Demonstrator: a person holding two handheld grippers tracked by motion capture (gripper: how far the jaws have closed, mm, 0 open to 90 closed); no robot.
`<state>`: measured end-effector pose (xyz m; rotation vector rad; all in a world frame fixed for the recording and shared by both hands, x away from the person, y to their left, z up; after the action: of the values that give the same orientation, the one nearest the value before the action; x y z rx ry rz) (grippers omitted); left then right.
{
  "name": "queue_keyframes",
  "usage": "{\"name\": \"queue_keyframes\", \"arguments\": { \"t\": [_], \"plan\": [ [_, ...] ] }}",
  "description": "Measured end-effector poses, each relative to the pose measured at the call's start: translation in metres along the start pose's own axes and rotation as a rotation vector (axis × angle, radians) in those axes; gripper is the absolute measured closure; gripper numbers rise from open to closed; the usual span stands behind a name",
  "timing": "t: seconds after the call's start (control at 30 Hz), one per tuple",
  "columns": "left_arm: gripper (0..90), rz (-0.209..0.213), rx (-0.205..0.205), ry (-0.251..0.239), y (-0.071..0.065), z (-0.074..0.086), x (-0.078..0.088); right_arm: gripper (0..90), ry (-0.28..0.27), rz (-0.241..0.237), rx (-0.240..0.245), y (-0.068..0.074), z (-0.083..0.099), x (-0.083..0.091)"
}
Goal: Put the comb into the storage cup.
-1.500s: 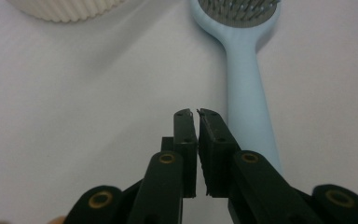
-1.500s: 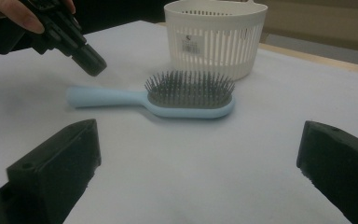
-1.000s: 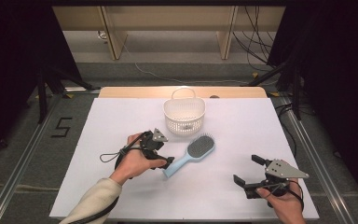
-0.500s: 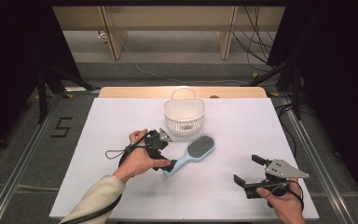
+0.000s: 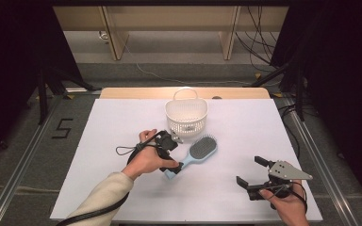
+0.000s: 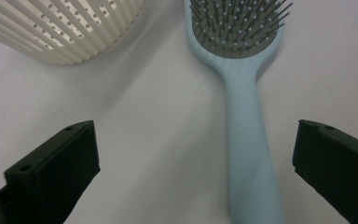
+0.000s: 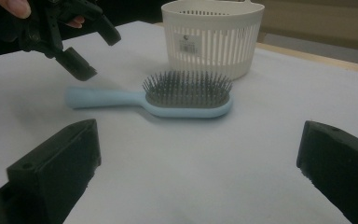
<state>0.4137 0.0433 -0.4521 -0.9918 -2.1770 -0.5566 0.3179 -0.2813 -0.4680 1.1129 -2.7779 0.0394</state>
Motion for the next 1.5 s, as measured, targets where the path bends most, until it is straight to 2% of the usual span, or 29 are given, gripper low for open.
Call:
{"name": "queue_keyframes", "arguments": {
  "t": [0.27,0.93,1.5],
  "plan": [
    [0.9,0.021,-0.005,0.042,-0.003,-0.003,-0.008,0.3,-0.001,0.000,-0.002,0.000,0.000,0.000],
    [3.7,0.063,-0.024,0.109,-0.010,-0.014,-0.020,0.3,-0.002,-0.002,-0.001,0.000,0.000,0.000],
    [6.8,0.075,-0.008,0.160,-0.011,-0.021,-0.030,0.3,-0.001,-0.002,-0.001,0.000,0.000,0.000]
  ]
}}
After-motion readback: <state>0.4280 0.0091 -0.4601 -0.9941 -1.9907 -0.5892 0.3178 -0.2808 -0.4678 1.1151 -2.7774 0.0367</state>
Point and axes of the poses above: each handheld gripper's, and its own axes: x roughly backward along the jaws, z roughly out of its underside, y roughly to its left, the point moved 2 cm from there along -x, roughly forward along the jaws, and after that the axes turned 12 degrees about -y, right-handed, at the moved point
